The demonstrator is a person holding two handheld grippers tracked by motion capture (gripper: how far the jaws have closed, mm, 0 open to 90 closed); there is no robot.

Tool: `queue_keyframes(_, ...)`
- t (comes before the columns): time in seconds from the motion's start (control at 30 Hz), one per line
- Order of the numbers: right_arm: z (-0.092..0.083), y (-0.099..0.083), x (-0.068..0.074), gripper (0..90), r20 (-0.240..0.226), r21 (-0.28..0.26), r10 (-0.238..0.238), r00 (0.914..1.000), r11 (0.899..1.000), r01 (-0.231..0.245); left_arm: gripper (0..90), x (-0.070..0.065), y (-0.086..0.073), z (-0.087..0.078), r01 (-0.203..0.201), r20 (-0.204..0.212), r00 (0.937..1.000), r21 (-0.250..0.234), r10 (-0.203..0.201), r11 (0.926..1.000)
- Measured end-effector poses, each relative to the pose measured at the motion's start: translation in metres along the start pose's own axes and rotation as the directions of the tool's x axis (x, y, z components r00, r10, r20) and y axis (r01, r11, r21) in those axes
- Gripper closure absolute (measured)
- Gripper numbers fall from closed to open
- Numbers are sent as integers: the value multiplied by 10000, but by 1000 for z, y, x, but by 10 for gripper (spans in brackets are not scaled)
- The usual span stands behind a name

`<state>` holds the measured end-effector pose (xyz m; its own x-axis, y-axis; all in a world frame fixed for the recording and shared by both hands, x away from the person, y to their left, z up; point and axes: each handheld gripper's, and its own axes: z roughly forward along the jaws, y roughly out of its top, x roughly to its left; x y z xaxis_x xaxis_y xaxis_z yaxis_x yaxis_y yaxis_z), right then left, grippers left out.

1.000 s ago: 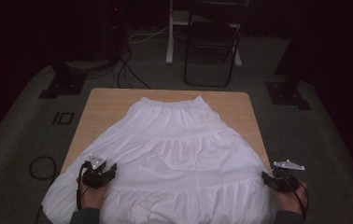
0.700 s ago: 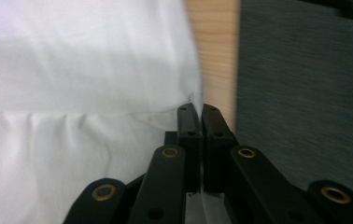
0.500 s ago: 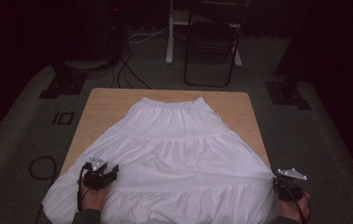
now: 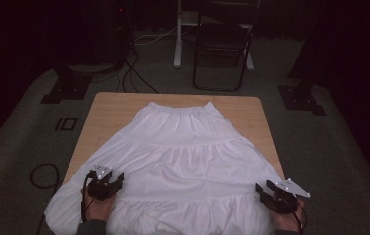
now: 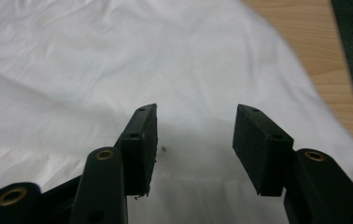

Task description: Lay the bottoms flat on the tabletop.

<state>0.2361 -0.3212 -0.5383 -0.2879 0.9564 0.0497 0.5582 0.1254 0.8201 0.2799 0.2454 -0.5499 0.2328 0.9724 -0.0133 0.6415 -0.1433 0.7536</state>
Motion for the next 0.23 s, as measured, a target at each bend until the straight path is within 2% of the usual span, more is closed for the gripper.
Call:
queue_keyframes(0.17,1,-1,5,486,-235,-39,-437,9988,9990,436,464,0,0,0,-21,-8,10000,14,21,10000)
queue_keyframes(0.23,1,-2,5,484,-303,-69,-428,9986,9991,427,464,0,0,0,7,-3,10000,5,-7,10000)
